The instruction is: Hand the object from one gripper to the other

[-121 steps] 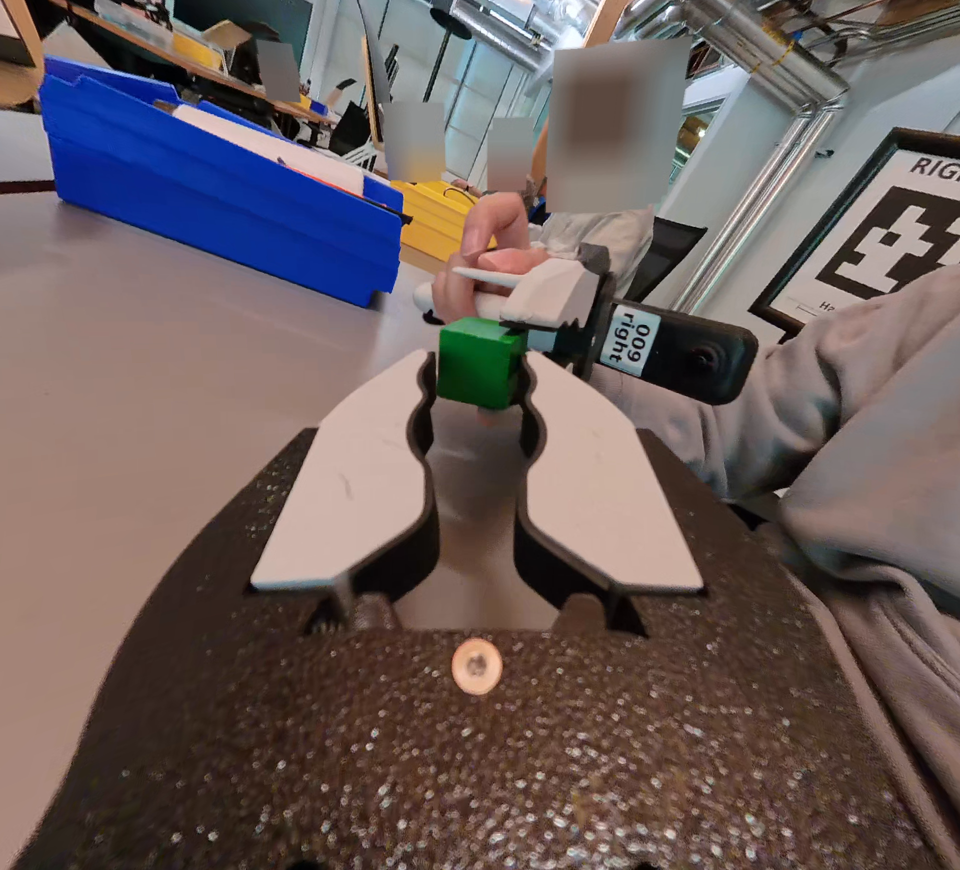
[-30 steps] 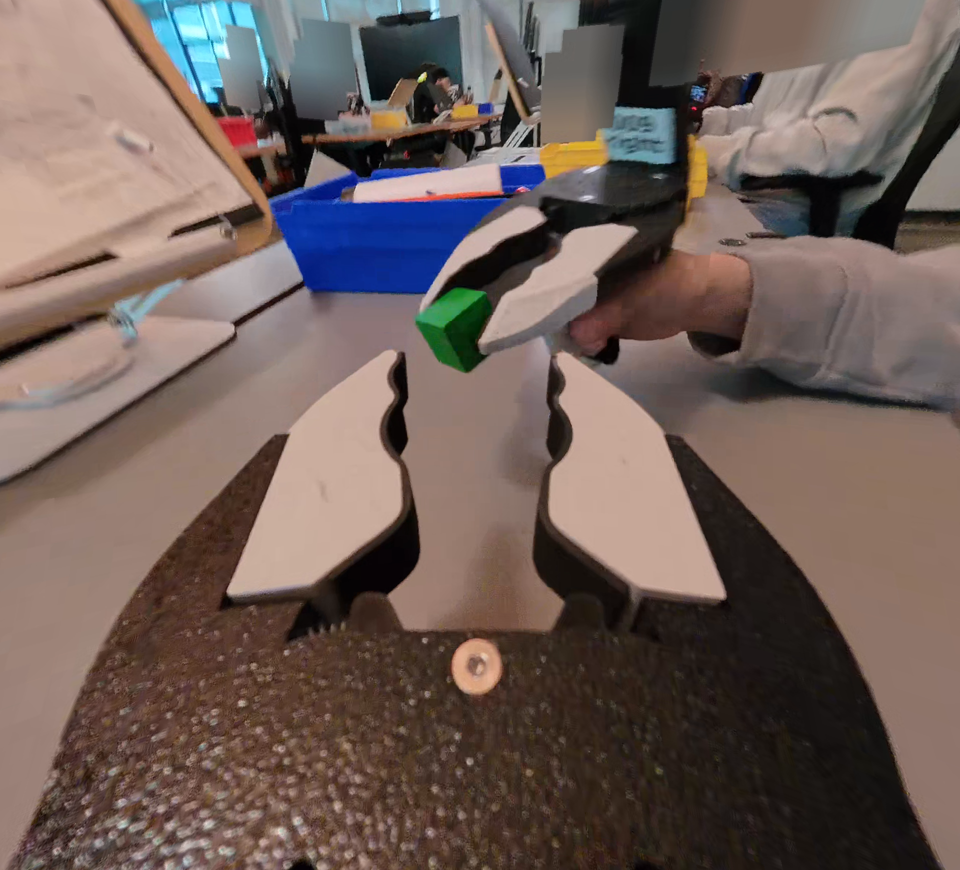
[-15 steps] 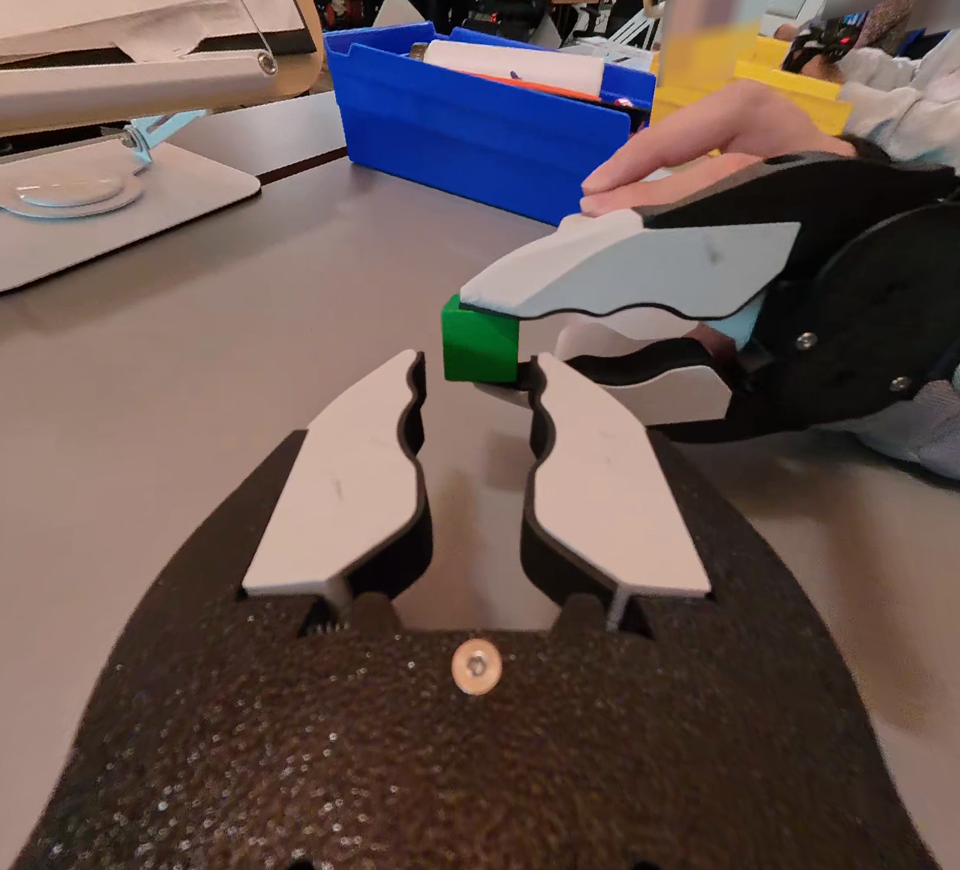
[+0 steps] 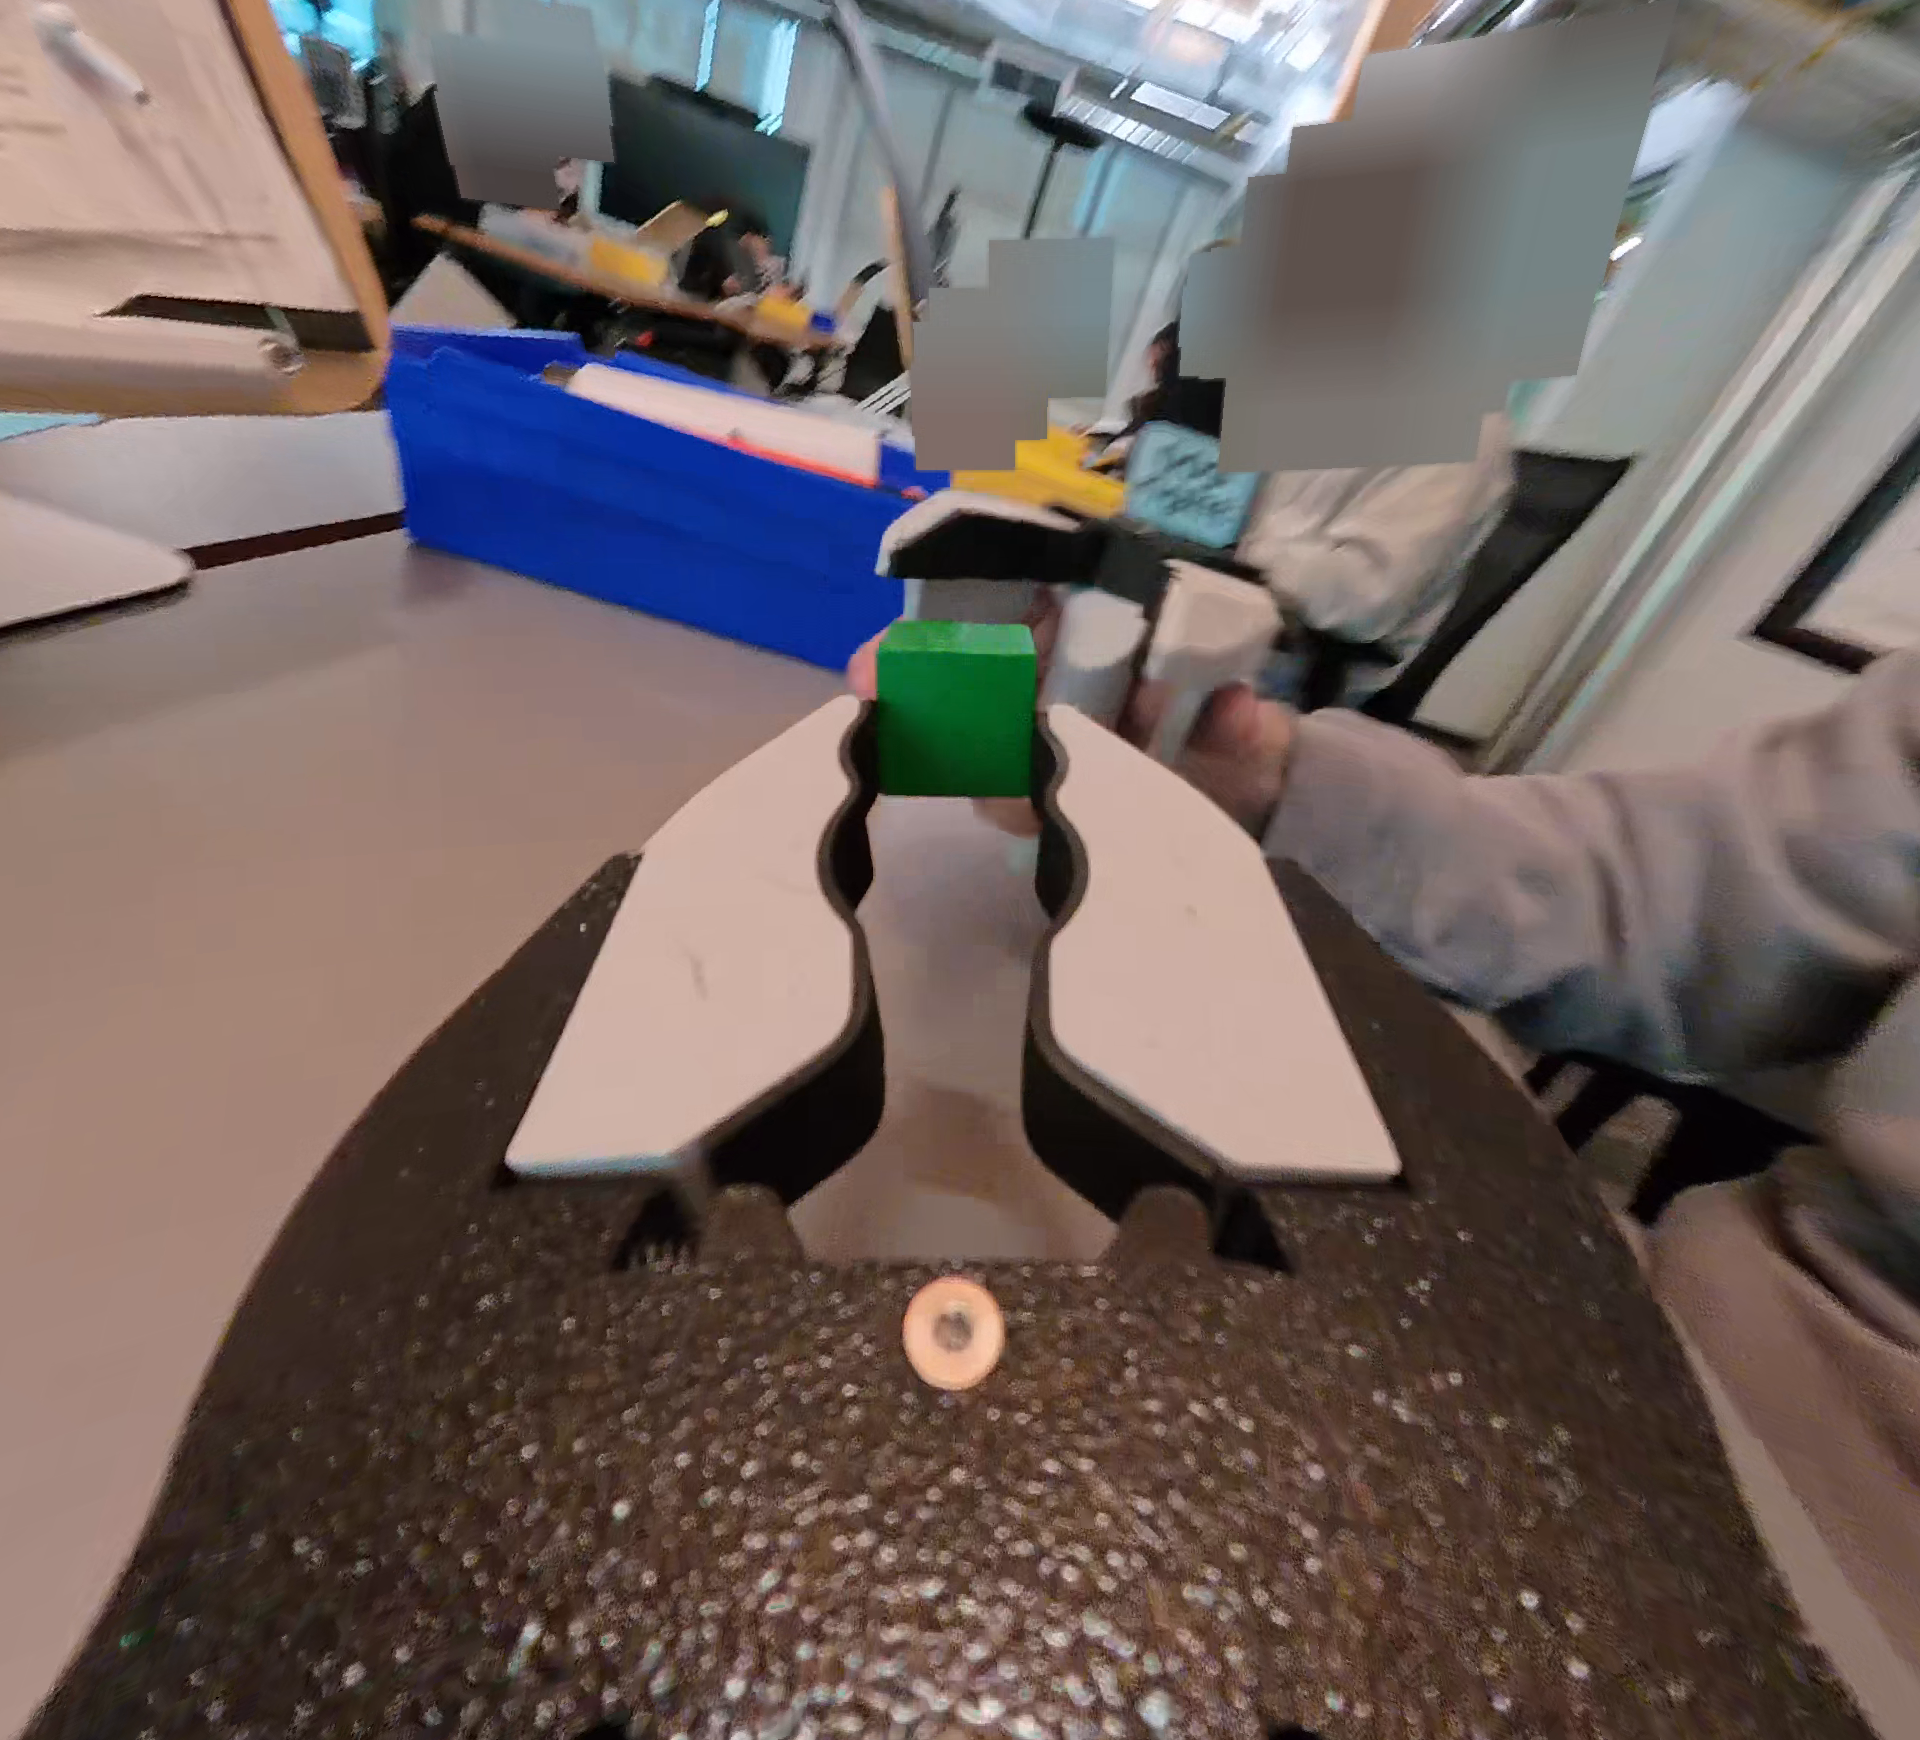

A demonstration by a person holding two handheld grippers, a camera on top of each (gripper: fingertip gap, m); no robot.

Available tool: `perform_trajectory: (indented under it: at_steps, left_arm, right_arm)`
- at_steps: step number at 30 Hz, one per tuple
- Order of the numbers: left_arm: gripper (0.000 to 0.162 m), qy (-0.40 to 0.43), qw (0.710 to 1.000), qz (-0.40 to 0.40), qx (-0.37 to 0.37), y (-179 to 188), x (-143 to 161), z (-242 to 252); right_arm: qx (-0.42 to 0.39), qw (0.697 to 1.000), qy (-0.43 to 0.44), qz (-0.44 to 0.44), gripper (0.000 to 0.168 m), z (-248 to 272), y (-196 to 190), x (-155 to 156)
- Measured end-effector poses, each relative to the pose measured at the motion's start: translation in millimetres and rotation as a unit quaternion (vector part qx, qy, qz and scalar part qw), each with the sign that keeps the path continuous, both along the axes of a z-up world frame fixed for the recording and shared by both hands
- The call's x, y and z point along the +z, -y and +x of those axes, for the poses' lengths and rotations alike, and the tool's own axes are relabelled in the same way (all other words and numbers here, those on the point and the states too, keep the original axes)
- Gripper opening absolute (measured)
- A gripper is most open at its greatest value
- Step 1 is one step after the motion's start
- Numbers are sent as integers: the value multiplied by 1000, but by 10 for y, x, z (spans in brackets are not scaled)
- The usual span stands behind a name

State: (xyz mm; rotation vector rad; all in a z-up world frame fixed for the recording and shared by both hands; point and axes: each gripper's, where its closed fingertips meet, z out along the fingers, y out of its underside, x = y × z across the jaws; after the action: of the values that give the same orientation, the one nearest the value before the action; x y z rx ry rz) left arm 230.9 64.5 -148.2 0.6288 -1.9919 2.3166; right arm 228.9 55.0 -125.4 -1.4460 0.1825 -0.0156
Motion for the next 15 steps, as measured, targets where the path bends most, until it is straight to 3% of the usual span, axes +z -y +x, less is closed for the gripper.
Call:
perform_trajectory:
  at_steps: [2,3,7,15]
  left_arm:
    - [27,-7,999,-35,-16,-34,73,-21]
    - [27,-6,999,-43,-29,-36,93,-50]
    - [27,16,998,-18,-56,22,64,-149]
    - [27,30,998,15,-58,63,-5,-173]
  right_arm:
    - [23,998,-48,37,34,17,38,24]
    - [31,997,-55,38,38,4,25,4]
    - [44,998,-36,2,42,-98,-86,-91]
    - [45,999,-20,-5,26,-126,-94,-108]
